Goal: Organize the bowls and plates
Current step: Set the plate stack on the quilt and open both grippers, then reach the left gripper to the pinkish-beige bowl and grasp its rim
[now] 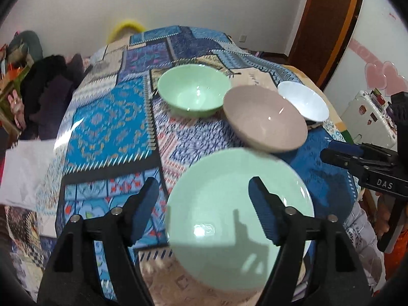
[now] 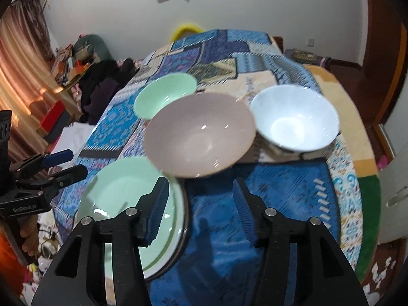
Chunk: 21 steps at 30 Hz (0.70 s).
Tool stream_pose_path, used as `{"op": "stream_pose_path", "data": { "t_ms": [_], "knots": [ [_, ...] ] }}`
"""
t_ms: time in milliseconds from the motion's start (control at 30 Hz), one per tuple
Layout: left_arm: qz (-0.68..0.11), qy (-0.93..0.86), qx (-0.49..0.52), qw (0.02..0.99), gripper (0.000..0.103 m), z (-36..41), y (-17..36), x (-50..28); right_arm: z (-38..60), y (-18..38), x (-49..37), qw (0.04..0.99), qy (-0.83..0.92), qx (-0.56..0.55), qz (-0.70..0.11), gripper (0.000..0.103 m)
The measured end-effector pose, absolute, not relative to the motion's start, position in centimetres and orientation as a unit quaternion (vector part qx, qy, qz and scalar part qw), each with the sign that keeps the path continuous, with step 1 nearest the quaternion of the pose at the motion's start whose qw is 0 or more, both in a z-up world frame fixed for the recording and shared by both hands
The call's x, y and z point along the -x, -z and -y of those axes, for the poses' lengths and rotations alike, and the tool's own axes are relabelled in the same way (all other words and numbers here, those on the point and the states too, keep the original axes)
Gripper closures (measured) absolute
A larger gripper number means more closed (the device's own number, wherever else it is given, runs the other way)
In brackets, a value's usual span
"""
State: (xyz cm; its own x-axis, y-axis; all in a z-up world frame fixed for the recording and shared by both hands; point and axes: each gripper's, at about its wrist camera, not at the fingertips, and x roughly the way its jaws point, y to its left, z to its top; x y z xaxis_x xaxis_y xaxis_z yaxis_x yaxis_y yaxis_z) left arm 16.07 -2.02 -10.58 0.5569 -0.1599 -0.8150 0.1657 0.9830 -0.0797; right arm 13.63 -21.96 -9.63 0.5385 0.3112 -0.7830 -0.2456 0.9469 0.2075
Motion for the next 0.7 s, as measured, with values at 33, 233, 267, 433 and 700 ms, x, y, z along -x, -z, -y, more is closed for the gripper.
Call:
{"op": "stream_pose_path", "data": {
  "t_ms": [33, 233, 267, 433, 700],
  "knots": [
    [-0.461, 0.093, -0.003, 0.882, 0.025, 2.4, 10.5, -16.5, 22.2, 9.6, -13.9, 0.878, -0.156, -0.038, -0.451, 0.053],
    [-0.456, 0.102, 0.003, 0.884, 0.014, 4.4, 10.5, -19.6, 23.8, 10.4, -15.8, 0.88, -0.14, -0.056, -0.451, 0.05],
    [-0.457, 0.103, 0.004, 0.883, 0.014, 4.8, 10.6, -20.4, 23.9, 10.6, -16.2, 0.879, -0.138, -0.059, -0.453, 0.05],
    [-0.475, 0.107, 0.007, 0.873, 0.014, 6.0, 12.2, -23.4, 24.5, 11.9, -17.5, 0.875, -0.132, -0.073, -0.46, 0.049],
    [-0.495, 0.108, 0.013, 0.862, 0.014, 7.2, 14.9, -27.1, 24.7, 13.3, -19.1, 0.868, -0.14, -0.09, -0.468, 0.05]
  ]
}}
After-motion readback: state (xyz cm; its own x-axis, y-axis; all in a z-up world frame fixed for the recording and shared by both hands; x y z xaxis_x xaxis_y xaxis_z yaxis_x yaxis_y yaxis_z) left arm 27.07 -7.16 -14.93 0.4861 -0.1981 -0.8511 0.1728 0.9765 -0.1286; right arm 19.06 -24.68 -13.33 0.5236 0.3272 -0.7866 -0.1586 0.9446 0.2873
